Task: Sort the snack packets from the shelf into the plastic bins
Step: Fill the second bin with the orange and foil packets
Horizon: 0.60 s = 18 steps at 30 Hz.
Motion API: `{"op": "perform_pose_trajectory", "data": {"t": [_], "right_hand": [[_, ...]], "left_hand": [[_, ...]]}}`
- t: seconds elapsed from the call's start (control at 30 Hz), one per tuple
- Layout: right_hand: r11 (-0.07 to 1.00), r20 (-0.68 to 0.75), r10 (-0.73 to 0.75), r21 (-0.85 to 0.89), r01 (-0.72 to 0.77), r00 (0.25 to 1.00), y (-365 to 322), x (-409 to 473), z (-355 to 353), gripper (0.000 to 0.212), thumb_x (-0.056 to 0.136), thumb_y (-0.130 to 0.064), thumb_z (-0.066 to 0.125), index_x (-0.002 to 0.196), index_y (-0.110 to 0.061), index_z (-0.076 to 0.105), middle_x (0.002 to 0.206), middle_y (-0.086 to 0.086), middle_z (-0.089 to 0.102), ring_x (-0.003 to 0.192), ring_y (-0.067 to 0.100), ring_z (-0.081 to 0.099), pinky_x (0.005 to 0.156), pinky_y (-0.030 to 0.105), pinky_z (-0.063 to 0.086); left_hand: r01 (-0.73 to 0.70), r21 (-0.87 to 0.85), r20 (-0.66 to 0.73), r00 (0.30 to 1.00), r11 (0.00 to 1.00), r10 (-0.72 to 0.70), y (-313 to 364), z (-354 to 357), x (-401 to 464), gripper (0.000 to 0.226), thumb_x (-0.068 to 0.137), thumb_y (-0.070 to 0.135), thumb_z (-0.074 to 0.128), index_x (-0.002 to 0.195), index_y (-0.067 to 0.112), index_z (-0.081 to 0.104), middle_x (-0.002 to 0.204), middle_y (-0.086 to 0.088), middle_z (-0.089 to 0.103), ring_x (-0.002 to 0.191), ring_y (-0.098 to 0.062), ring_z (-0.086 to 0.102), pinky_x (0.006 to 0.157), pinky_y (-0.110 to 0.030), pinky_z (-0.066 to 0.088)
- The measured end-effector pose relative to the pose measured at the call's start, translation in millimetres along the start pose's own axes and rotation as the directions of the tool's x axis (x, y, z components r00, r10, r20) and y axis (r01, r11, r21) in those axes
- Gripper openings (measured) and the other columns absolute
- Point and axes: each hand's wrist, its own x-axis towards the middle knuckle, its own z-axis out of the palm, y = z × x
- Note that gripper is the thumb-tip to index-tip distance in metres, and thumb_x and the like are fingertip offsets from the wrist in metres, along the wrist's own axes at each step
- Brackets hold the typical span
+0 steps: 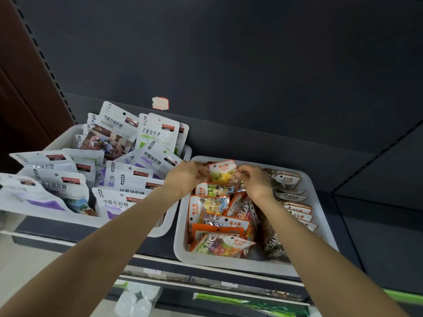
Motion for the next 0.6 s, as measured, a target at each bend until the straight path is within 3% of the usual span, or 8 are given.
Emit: {"op": "perform_pose_trajectory", "data": {"t": [0.07,0.27,0.37,0.5,0.6], "right_hand": [[0.989,-0.017,0.032,0.148,-0.029,0.999,4.4,-1.5,-0.6,0.020,0.097,-0.015,0.051,0.110,-0.008,0.063,0.114,0.008,0.065,0.106,0.023,0.061,0.086,0.033,0.050],[0.995,0.059,-0.043,0.087,0.038,0.997,1.2,3.0,-4.0,0.023,0.097,-0.018,0.051,0.114,-0.011,0.064,0.117,0.005,0.065,0.108,0.020,0.060,0.089,0.032,0.047],[0.990,0.042,-0.074,0.124,0.069,0.996,2.6,3.1,-7.7,0.024,0.097,-0.017,0.050,0.116,-0.010,0.064,0.118,0.005,0.064,0.110,0.020,0.058,0.086,0.027,0.043],[0.996,0.091,-0.060,0.079,0.053,0.994,8.3,4.2,-3.9,0.028,0.098,-0.016,0.047,0.120,-0.014,0.064,0.126,0.005,0.062,0.114,0.020,0.057,0.093,0.029,0.043],[0.996,0.132,-0.041,0.080,0.030,0.990,4.8,7.6,-4.5,0.033,0.102,-0.018,0.038,0.127,-0.018,0.059,0.133,0.003,0.056,0.119,0.021,0.053,0.093,0.029,0.042]], "left_hand": [[-0.034,0.081,0.021,0.999,0.996,0.033,3.4,-3.1,-2.6,0.024,0.088,0.038,0.060,0.108,0.026,0.067,0.108,0.001,0.067,0.099,-0.018,0.062,0.088,-0.038,0.052],[-0.119,0.246,0.073,0.992,0.962,0.104,6.1,0.1,-7.0,0.023,0.094,0.024,0.055,0.115,0.027,0.062,0.121,0.000,0.060,0.105,-0.018,0.058,0.081,-0.028,0.047],[-0.116,0.155,0.029,0.993,0.981,0.113,9.4,-2.8,-3.7,0.024,0.096,0.024,0.050,0.118,0.028,0.060,0.121,-0.002,0.060,0.103,-0.020,0.060,0.084,-0.032,0.053],[-0.079,-0.152,-0.069,0.995,0.985,0.069,17.2,-8.7,0.6,0.020,0.093,0.018,0.057,0.112,0.023,0.061,0.117,-0.002,0.065,0.104,-0.020,0.062,0.084,-0.038,0.055],[-0.076,-0.184,-0.095,0.994,0.980,0.059,21.6,-4.6,3.9,0.016,0.092,0.016,0.058,0.107,0.021,0.060,0.114,-0.003,0.066,0.103,-0.021,0.063,0.085,-0.036,0.055]]}}
